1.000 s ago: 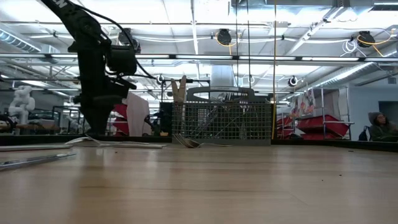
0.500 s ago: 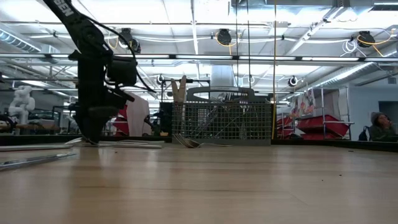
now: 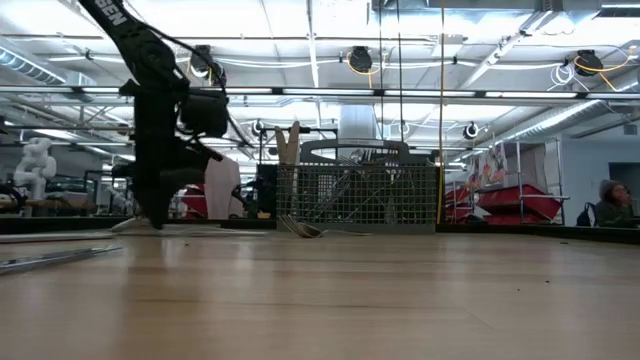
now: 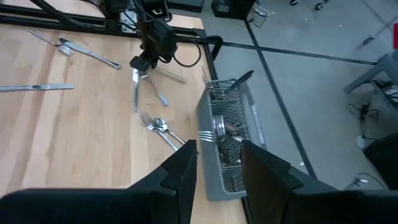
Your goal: Sort silverware
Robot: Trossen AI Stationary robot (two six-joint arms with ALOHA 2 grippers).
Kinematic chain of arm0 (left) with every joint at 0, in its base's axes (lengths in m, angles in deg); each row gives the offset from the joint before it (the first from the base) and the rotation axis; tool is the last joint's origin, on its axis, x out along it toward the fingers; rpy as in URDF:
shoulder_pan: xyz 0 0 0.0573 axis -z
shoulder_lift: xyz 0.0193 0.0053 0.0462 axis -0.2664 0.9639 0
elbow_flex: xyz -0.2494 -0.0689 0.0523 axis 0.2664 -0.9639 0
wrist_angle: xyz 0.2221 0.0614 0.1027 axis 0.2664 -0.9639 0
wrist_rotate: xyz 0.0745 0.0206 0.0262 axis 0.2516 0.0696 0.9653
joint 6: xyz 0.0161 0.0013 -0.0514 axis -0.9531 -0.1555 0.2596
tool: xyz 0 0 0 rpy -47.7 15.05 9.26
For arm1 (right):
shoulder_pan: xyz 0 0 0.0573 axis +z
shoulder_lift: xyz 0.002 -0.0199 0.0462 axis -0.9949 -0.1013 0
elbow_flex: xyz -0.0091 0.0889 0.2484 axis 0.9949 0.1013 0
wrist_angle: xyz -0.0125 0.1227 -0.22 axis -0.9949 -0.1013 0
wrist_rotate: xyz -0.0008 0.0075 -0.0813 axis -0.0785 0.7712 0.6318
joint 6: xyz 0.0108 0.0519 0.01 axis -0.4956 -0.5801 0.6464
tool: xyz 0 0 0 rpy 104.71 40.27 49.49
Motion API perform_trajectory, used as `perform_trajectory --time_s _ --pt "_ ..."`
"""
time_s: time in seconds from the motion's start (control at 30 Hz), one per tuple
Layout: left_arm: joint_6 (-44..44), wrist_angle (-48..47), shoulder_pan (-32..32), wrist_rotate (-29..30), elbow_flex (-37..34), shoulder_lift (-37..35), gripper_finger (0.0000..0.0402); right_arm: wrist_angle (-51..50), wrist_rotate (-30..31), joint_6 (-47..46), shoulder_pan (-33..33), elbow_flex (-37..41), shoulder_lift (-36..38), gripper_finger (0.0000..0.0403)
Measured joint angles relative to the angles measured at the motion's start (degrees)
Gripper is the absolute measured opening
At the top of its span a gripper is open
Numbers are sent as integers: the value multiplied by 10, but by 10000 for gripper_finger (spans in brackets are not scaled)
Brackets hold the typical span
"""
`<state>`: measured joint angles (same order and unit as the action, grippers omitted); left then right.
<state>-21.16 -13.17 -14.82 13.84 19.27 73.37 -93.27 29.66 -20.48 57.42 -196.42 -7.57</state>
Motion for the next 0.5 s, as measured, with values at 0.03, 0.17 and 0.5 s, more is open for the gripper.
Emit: perform_trajectory --time_s 0.03,0.17,0.5 --pt "4 3 0 0 10 0 13 1 10 0 0 0 0 114" --pt "14 1 1 -15 53 -1 6 7 68 -1 0 0 0 114" --pt "56 -21 14 -49 184 -8 2 8 88 24 0 0 0 114"
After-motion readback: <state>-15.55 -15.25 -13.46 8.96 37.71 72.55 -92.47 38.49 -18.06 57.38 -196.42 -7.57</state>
